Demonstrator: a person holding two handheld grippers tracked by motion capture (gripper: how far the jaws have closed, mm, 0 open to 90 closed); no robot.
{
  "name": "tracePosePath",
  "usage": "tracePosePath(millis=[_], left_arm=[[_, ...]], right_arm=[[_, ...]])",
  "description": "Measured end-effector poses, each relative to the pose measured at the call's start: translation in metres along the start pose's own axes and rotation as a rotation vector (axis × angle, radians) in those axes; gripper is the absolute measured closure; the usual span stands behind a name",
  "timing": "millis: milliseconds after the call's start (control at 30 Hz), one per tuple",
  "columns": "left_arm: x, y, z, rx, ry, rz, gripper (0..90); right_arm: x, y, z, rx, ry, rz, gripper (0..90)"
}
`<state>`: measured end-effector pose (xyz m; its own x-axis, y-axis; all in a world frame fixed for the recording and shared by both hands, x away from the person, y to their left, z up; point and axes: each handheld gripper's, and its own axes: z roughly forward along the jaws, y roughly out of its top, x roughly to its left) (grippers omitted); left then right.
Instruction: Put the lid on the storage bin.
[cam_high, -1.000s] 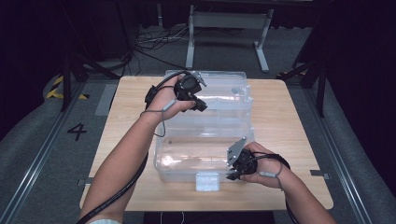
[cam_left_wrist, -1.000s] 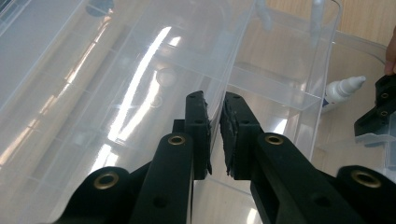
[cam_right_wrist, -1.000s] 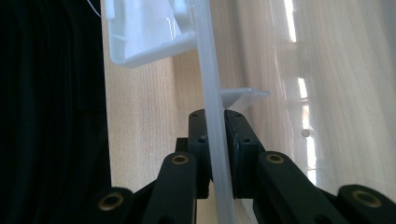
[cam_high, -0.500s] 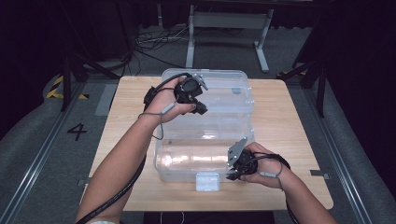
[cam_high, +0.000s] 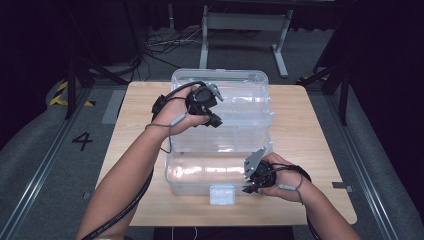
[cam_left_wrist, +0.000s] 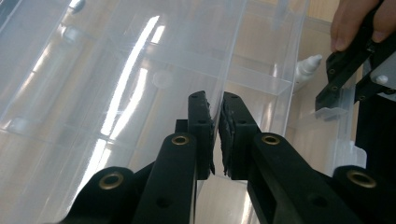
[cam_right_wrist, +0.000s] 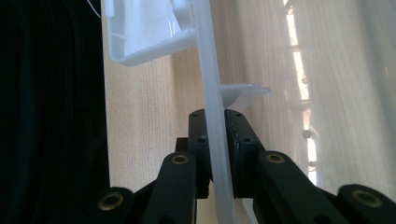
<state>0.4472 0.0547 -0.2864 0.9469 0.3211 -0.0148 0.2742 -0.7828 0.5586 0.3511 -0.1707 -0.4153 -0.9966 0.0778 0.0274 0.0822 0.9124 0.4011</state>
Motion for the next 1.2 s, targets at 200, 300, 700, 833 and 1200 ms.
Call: tracePosePath(millis=[200, 300, 700, 833, 1200], left_arm=[[-0.008, 0.000, -0.002, 0.019, 0.007, 0.022, 84.1], [-0.011, 0.000, -0.002, 0.028, 0.005, 0.033, 84.3], [-0.020, 0.000, -0.004, 0.055, -0.012, 0.045, 84.6], [-0.023, 0.000, -0.004, 0.068, -0.031, 0.048, 84.8], [-0.034, 0.003, -0.002, 0.133, -0.060, 0.089, 85.7]], right_arm=[[0.000, 0.000, 0.000, 0.002, -0.001, -0.005, 82.0], [0.001, 0.000, 0.000, 0.007, 0.001, -0.008, 82.2], [0.002, 0.000, 0.000, 0.007, -0.005, -0.003, 82.2], [0.002, -0.001, 0.000, 0.006, -0.009, -0.001, 82.2], [0.003, -0.001, 0.000, 0.012, -0.017, 0.002, 82.1]])
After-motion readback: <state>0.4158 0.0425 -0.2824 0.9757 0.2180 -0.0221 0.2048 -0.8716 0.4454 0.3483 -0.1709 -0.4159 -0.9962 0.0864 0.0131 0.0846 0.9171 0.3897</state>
